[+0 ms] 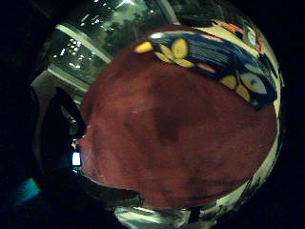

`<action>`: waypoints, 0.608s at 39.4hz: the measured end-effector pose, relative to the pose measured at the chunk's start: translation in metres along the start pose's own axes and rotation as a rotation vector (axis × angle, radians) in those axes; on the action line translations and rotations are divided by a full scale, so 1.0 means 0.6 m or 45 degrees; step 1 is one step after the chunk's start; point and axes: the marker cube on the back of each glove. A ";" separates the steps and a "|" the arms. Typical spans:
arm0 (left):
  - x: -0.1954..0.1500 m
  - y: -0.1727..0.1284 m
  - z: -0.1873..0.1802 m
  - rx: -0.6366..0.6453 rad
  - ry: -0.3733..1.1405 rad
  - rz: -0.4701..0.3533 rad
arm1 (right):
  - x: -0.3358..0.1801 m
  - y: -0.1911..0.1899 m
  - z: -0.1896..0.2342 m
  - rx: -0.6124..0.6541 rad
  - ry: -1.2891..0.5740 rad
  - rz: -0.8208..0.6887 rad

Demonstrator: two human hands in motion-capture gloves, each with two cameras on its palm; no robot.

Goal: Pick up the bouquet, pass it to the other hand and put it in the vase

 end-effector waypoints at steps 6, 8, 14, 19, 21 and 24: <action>0.076 -0.050 -0.022 0.083 0.408 0.129 | -0.099 0.008 0.024 -0.065 -0.400 -0.134; 0.098 -0.065 -0.025 0.109 0.536 0.146 | -0.131 0.010 0.031 -0.062 -0.518 -0.278; 0.145 -0.101 -0.016 0.137 0.899 0.194 | -0.183 0.030 0.050 -0.042 -0.639 -0.490; 0.175 -0.129 0.010 0.080 1.279 0.258 | -0.210 0.078 0.068 -0.172 -0.718 -0.191; 0.184 -0.137 0.022 0.055 1.413 0.287 | -0.215 0.089 0.077 -0.201 -0.729 -0.169; 0.200 -0.141 0.039 -0.012 1.554 0.326 | -0.213 0.098 0.098 -0.235 -0.745 -0.207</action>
